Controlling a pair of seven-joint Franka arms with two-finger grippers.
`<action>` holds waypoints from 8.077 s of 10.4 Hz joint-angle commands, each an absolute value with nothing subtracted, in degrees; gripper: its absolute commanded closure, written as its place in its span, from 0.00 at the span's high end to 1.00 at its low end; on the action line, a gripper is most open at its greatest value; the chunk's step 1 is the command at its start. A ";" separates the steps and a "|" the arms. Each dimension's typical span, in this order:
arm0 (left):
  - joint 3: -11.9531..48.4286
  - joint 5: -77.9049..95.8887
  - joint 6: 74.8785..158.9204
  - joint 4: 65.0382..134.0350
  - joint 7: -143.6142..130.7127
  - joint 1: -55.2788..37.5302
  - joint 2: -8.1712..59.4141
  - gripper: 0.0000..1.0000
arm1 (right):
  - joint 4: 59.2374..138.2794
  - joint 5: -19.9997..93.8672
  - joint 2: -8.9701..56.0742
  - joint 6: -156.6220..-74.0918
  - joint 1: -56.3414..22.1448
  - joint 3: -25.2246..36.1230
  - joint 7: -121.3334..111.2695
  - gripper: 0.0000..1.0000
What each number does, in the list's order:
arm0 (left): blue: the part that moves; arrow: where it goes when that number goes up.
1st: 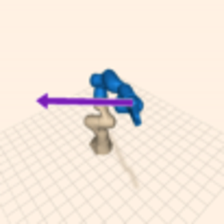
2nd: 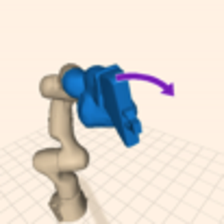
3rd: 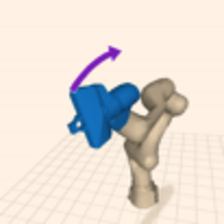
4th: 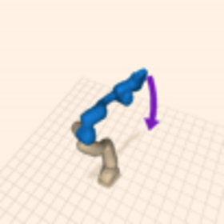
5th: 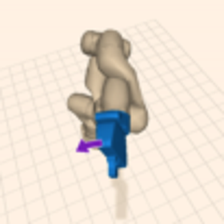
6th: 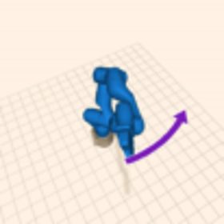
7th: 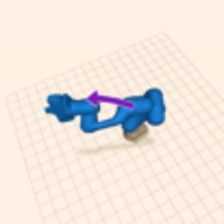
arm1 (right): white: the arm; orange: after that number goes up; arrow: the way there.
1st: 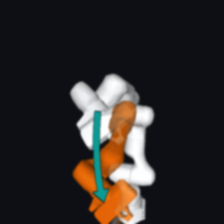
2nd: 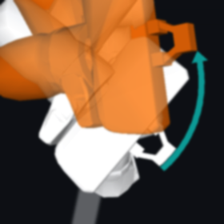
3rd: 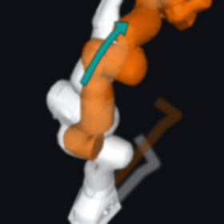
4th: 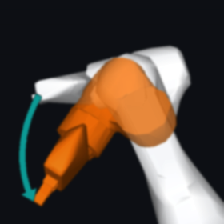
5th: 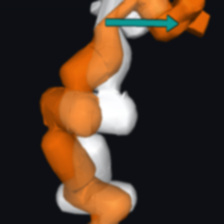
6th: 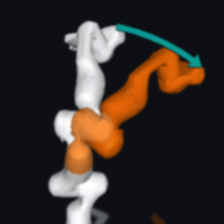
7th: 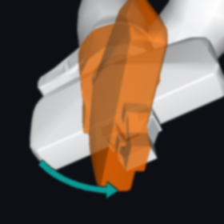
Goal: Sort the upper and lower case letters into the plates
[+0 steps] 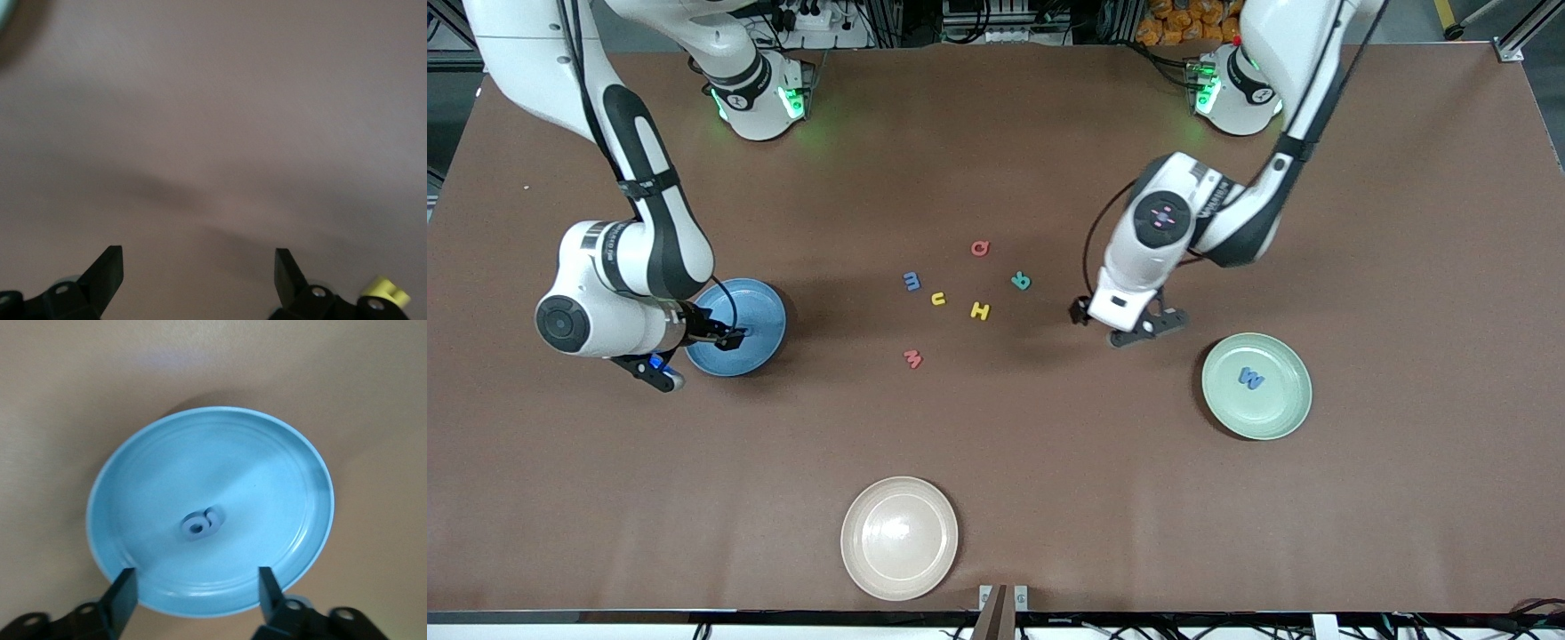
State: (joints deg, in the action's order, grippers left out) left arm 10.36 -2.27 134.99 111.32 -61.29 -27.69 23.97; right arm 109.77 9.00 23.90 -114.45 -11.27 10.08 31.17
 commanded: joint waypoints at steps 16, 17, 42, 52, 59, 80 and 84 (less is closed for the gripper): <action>9.05 -1.14 135.61 101.42 -79.72 -40.52 39.19 0.81 | 82.26 10.02 41.84 -123.84 -22.15 0.09 93.48 1.00; 9.05 -1.14 136.05 101.43 -79.72 -40.52 39.46 0.73 | 82.35 10.11 41.84 -123.75 -22.06 -0.70 86.55 1.00; -8.00 -0.35 125.86 99.05 -22.76 -17.75 35.25 1.00 | 94.83 -2.81 41.48 -139.31 -26.71 -5.97 -4.85 1.00; 3.69 -1.40 127.17 95.62 -26.98 -25.58 34.45 1.00 | 97.21 -2.72 41.48 -137.55 -26.81 -5.98 0.61 1.00; 8.43 -8.26 127.27 95.72 -23.99 -25.48 36.02 1.00 | 97.21 -2.81 41.40 -135.09 -26.81 -5.98 0.53 0.53; 8.17 -10.63 133.42 82.44 -35.76 -43.24 49.13 0.92 | 111.04 -1.67 23.66 -115.71 -6.42 -0.36 -28.74 0.00; 8.26 -10.20 133.42 82.18 -39.54 -43.24 49.92 0.82 | 114.96 -1.06 22.68 -119.62 -4.57 0.70 -29.62 0.99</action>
